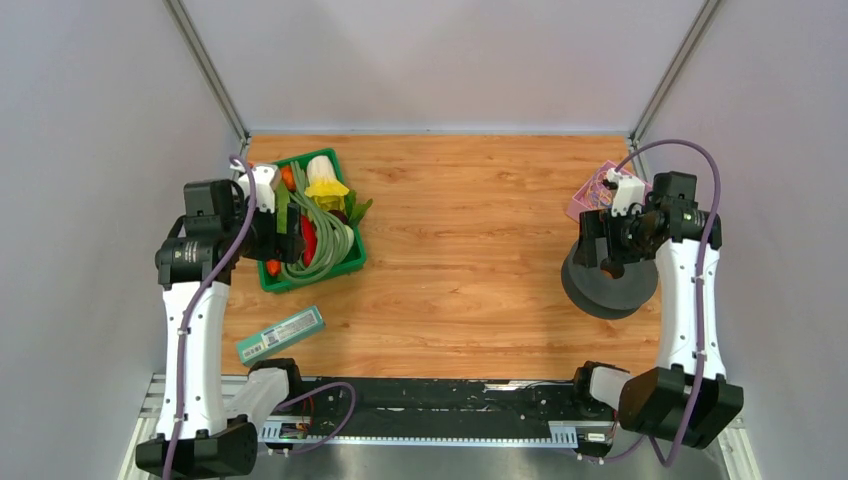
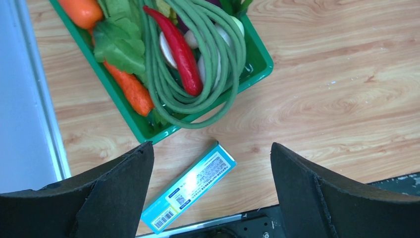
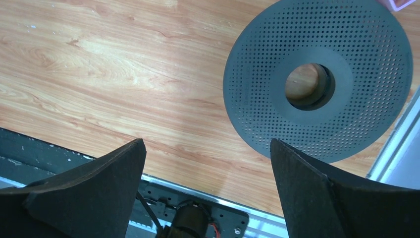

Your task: Wrap the cables

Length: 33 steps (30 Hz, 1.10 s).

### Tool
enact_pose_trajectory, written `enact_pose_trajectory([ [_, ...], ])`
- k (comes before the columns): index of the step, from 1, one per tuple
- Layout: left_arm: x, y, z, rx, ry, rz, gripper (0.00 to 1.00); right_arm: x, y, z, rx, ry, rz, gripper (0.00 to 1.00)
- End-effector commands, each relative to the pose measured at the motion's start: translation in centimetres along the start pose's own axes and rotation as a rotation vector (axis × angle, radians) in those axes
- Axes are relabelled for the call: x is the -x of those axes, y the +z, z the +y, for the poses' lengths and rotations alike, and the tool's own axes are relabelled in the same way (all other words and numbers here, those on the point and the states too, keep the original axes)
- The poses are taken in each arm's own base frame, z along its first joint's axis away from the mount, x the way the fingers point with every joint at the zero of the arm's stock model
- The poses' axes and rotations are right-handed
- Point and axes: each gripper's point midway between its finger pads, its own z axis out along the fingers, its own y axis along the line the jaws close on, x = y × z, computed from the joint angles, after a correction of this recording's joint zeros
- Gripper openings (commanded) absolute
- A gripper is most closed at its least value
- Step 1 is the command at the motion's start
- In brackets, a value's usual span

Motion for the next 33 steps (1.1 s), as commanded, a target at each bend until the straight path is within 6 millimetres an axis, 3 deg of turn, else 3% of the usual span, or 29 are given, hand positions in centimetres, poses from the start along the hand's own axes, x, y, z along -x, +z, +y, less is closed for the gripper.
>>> enact_pose_trajectory([
  [1, 1.5, -0.9, -2.3, -0.122, 0.073, -0.057, 0.95, 0.4, -0.4, -1.4, -0.018, -0.079, 0.077, 1.0],
  [5, 0.9, -0.3, -3.8, -0.18, 0.149, -0.043, 0.95, -0.4, 0.5, -5.0, -0.086, -0.101, 0.184, 1.0],
  [12, -0.8, 1.0, -5.8, -0.26, 0.25, 0.023, 0.95, -0.7, 1.7, -11.8, -0.272, -0.044, 0.215, 1.0],
  [19, -1.1, 1.4, -7.1, -0.343, 0.243, 0.036, 0.92, -1.9, 4.6, -14.2, -0.352, -0.013, 0.239, 0.9],
  [24, -1.0, 1.6, -6.9, -0.325, 0.25, 0.031, 0.9, -2.2, 6.4, -15.2, -0.38, 0.004, 0.235, 0.65],
  [26, -1.1, 1.8, -6.8, -0.325, 0.249, 0.039, 0.9, -2.1, 7.0, -15.3, -0.377, 0.011, 0.228, 0.51],
  [29, -1.2, 2.1, -6.7, -0.321, 0.248, 0.042, 0.89, -1.8, 7.9, -14.9, -0.358, 0.008, 0.221, 0.4],
  [33, -1.1, 2.1, -6.7, -0.317, 0.244, 0.044, 0.89, -2.1, 9.4, -13.9, -0.33, -0.012, 0.245, 0.38],
])
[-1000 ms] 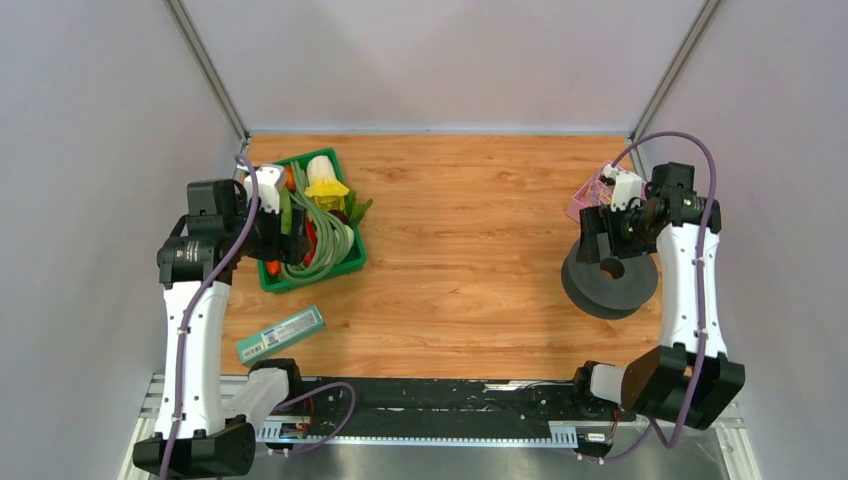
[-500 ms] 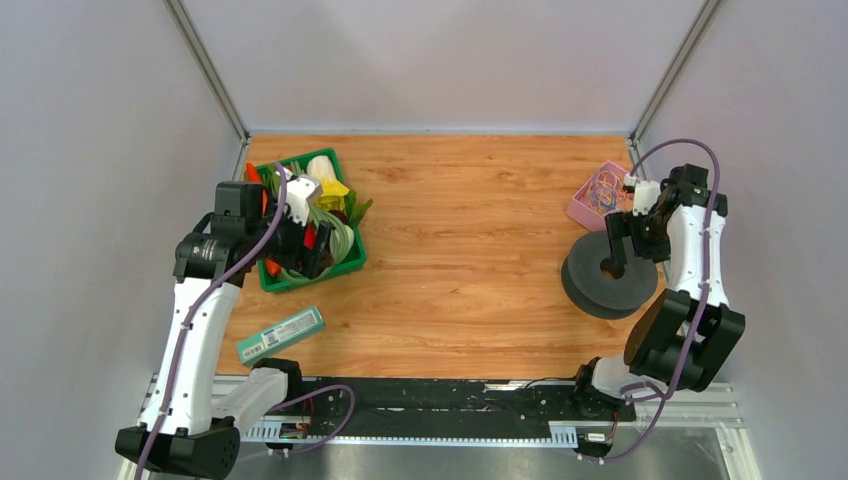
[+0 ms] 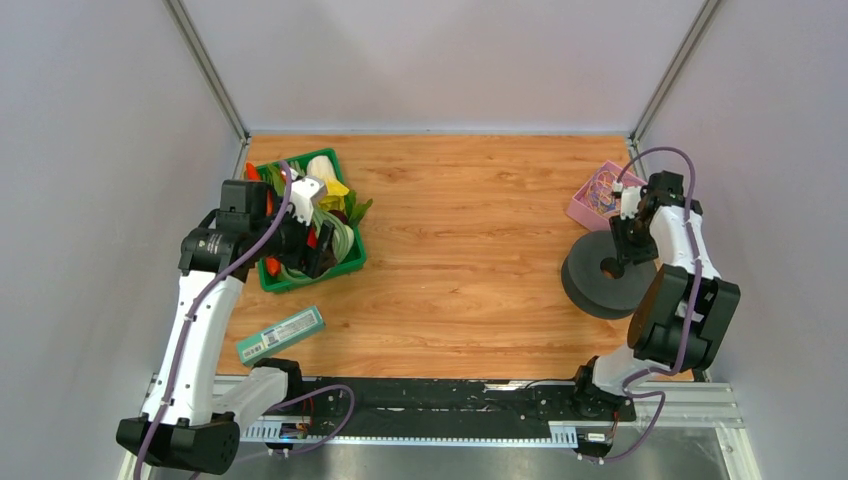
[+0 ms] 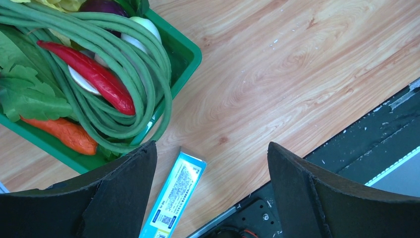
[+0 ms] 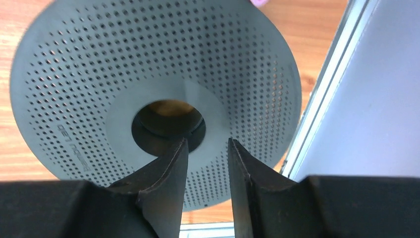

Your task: Wrap the cables

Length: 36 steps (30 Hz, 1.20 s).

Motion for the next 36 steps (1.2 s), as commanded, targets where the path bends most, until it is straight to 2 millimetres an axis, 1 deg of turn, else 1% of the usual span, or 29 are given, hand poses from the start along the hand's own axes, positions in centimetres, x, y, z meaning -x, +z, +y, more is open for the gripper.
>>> enact_pose_trajectory([
  [1, 0.7, 0.2, -0.1, -0.012, 0.03, -0.024, 0.89, 1.2, 1.5, 1.0, 0.0, -0.014, -0.029, 0.38],
  [3, 0.7, 0.3, -0.1, -0.014, 0.025, -0.023, 0.89, 0.8, 2.6, 1.8, 0.019, -0.031, -0.005, 0.38],
  [5, 0.9, 0.3, 0.0, -0.013, 0.023, -0.027, 0.89, 0.6, 3.6, 2.3, 0.03, -0.046, 0.015, 0.35],
  [7, 0.9, 0.4, 0.0, -0.011, 0.018, -0.029, 0.89, 0.2, 4.2, 3.0, 0.05, -0.057, 0.039, 0.33],
  [9, 1.2, 0.2, 0.0, -0.013, 0.019, -0.035, 0.89, 0.3, 4.3, 4.2, 0.092, -0.075, 0.039, 0.33],
  [12, 1.3, 0.1, -0.2, -0.017, 0.022, -0.04, 0.89, 0.5, 3.6, 7.2, 0.18, -0.13, 0.026, 0.33],
  [18, 1.3, 0.4, -0.1, -0.023, 0.011, -0.036, 0.89, 1.0, 2.3, 13.4, 0.277, -0.282, 0.013, 0.34],
  [19, 1.4, 0.5, -0.1, -0.024, 0.009, -0.034, 0.89, 1.0, 2.1, 14.0, 0.294, -0.284, 0.012, 0.34],
  [20, 1.5, 0.4, -0.1, -0.024, 0.011, -0.038, 0.89, 1.3, 1.7, 15.9, 0.327, -0.328, 0.004, 0.34],
  [28, 1.2, 0.7, -0.5, -0.047, -0.001, -0.031, 0.89, 2.8, 0.0, 24.3, 0.45, -0.494, -0.022, 0.35],
  [31, 1.2, 0.8, -0.4, -0.047, -0.005, -0.026, 0.89, 3.2, -0.5, 26.9, 0.487, -0.54, -0.02, 0.36],
  [33, 1.1, 0.9, -0.3, -0.049, -0.009, -0.02, 0.89, 3.6, -1.0, 28.3, 0.507, -0.556, -0.025, 0.36],
  [36, 1.4, 1.0, -0.5, -0.059, -0.01, -0.021, 0.88, 4.4, -2.4, 29.5, 0.544, -0.553, -0.046, 0.36],
])
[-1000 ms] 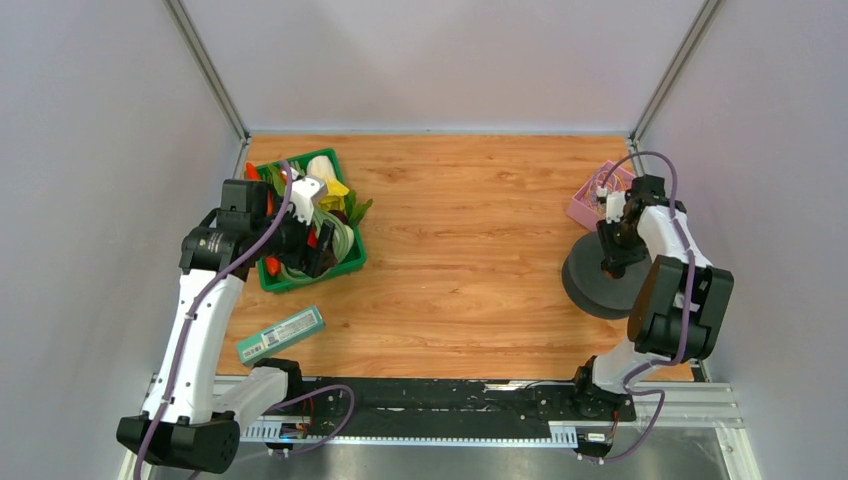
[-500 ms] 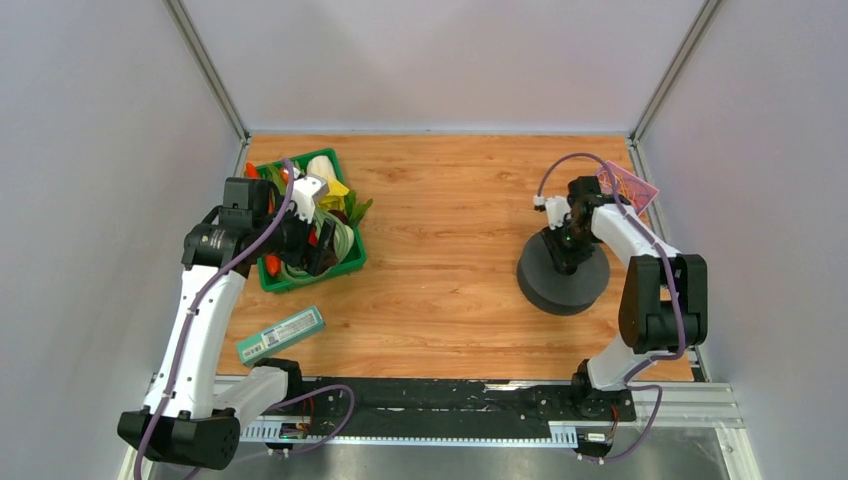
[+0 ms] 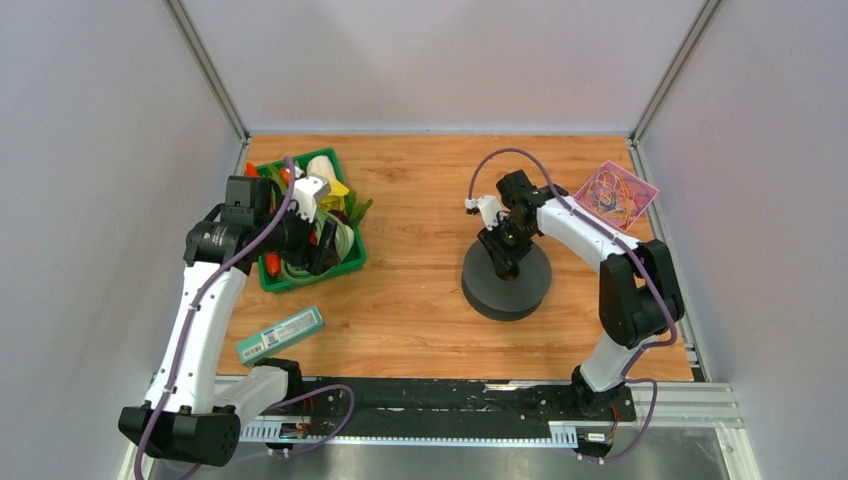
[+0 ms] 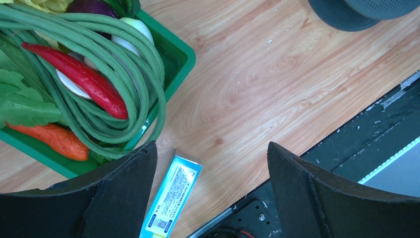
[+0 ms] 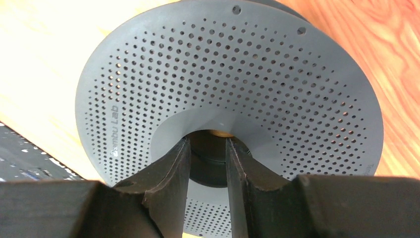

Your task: Wrap the cables

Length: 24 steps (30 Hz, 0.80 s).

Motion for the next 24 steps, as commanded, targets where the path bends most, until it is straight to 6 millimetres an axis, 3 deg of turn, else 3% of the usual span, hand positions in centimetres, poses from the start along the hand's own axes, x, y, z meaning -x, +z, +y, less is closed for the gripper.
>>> enact_pose_trajectory([
  [1, 1.4, 0.1, -0.4, -0.027, 0.008, -0.04, 0.88, 3.3, -1.8, 1.8, 0.059, 0.026, -0.077, 0.36],
  [4, 1.6, -0.1, -0.6, -0.04, 0.009, -0.043, 0.89, 4.2, -4.7, 1.5, 0.038, 0.005, -0.119, 0.39],
  [8, 2.2, -1.1, -1.1, -0.045, 0.069, -0.055, 0.92, 4.3, -10.4, -1.1, -0.024, 0.03, -0.219, 0.46],
  [13, 4.1, -2.1, -1.4, -0.028, 0.143, -0.103, 0.92, 2.3, -18.2, -9.3, -0.154, 0.205, -0.358, 0.5],
  [15, 4.7, -2.2, -1.5, -0.027, 0.157, -0.117, 0.92, 1.1, -20.3, -12.4, -0.199, 0.271, -0.379, 0.52],
  [20, 5.7, -1.4, -2.1, -0.073, 0.169, -0.128, 0.92, -1.7, -23.2, -19.7, -0.286, 0.457, -0.42, 0.52],
  [24, 6.0, -0.4, -2.2, -0.098, 0.172, -0.123, 0.92, -3.6, -22.5, -24.0, -0.335, 0.537, -0.386, 0.52],
])
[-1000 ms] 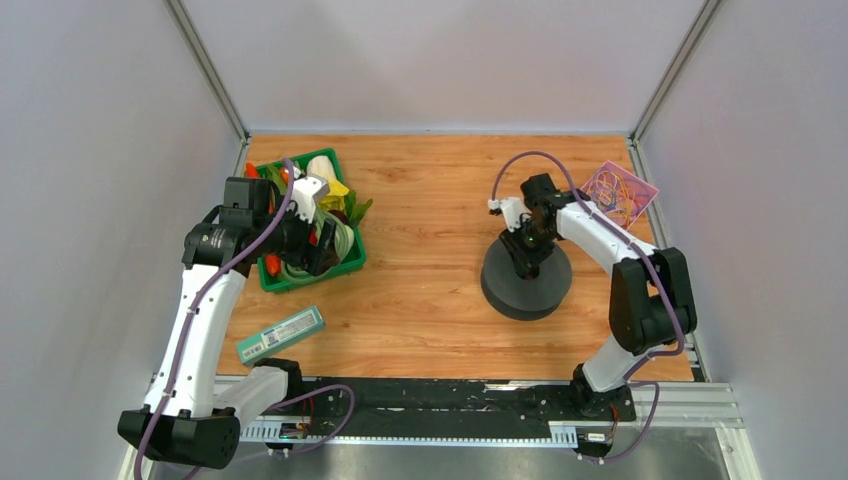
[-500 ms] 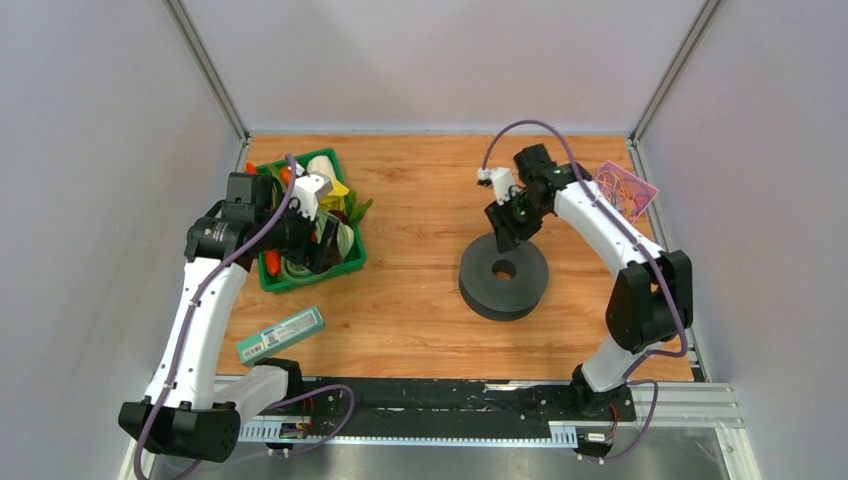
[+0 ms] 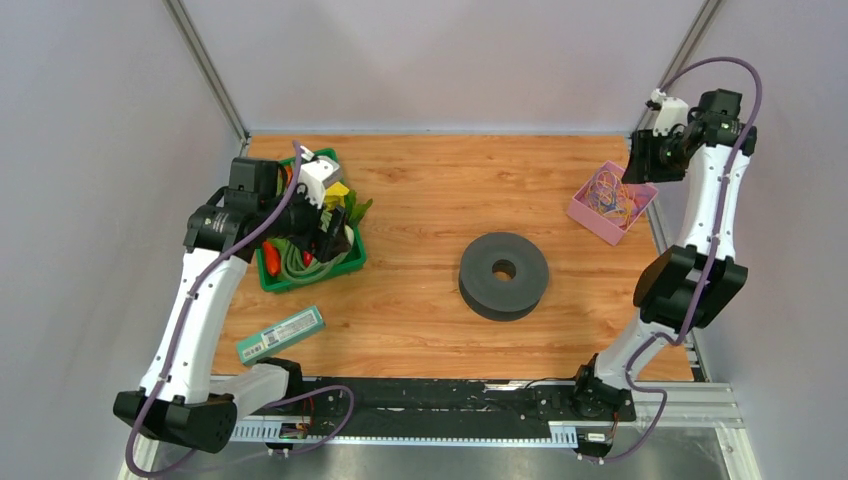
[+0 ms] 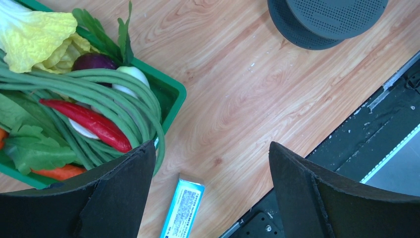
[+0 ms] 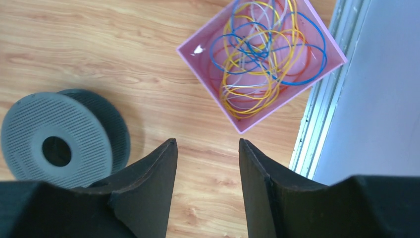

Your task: Wrap the cables

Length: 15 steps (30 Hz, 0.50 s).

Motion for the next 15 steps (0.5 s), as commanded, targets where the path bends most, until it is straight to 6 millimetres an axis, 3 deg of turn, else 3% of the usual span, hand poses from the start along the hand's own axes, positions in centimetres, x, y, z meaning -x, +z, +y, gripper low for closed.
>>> enact_pose_trajectory([
  [1, 1.9, 0.7, -0.2, -0.039, 0.055, -0.054, 0.92, -1.2, 2.5, -3.1, -0.035, 0.047, 0.079, 0.52],
  [9, 2.0, 2.4, -0.1, -0.068, 0.032, -0.047, 0.92, -3.0, 6.8, -7.6, -0.18, 0.087, 0.143, 0.52],
  [15, 2.1, 3.0, -0.2, -0.085, 0.02, -0.044, 0.92, -2.9, 8.9, -9.9, -0.259, 0.109, 0.133, 0.51],
])
